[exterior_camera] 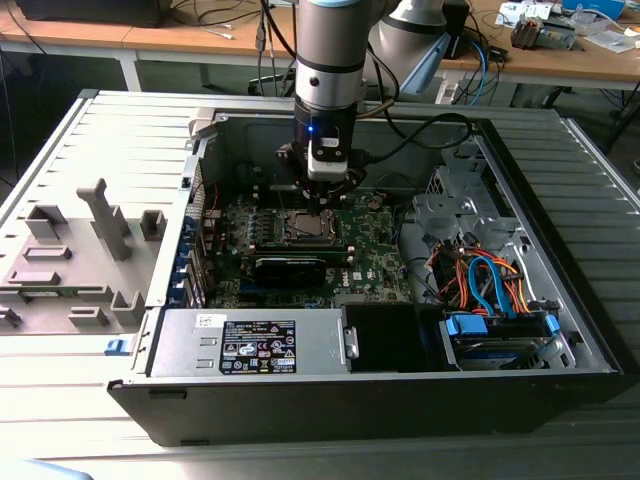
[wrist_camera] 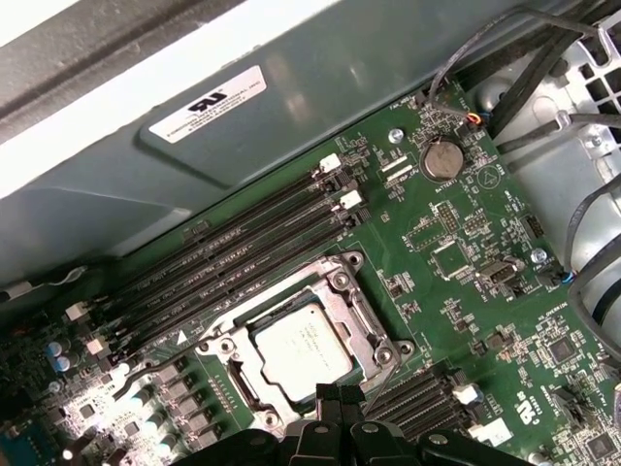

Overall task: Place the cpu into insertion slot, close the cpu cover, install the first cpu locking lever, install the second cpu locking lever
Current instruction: 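Install the first cpu locking lever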

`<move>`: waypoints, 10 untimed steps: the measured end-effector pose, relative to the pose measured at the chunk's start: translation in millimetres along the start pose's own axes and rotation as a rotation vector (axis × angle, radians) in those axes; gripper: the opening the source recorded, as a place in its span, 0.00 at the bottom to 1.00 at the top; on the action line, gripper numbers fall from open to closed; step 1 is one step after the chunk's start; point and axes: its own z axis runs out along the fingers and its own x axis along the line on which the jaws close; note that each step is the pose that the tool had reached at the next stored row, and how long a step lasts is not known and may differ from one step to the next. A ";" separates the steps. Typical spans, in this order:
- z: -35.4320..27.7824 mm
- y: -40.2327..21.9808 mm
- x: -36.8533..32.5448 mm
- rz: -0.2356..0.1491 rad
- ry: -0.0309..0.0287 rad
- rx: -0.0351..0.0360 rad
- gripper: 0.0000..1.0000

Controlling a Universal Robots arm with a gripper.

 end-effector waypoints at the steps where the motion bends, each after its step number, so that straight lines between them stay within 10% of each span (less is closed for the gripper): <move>1: 0.0 0.0 0.0 -0.002 -0.0001 0.0000 0.11; 10: 0.0 0.0 0.0 -0.016 -0.0009 -0.0003 0.11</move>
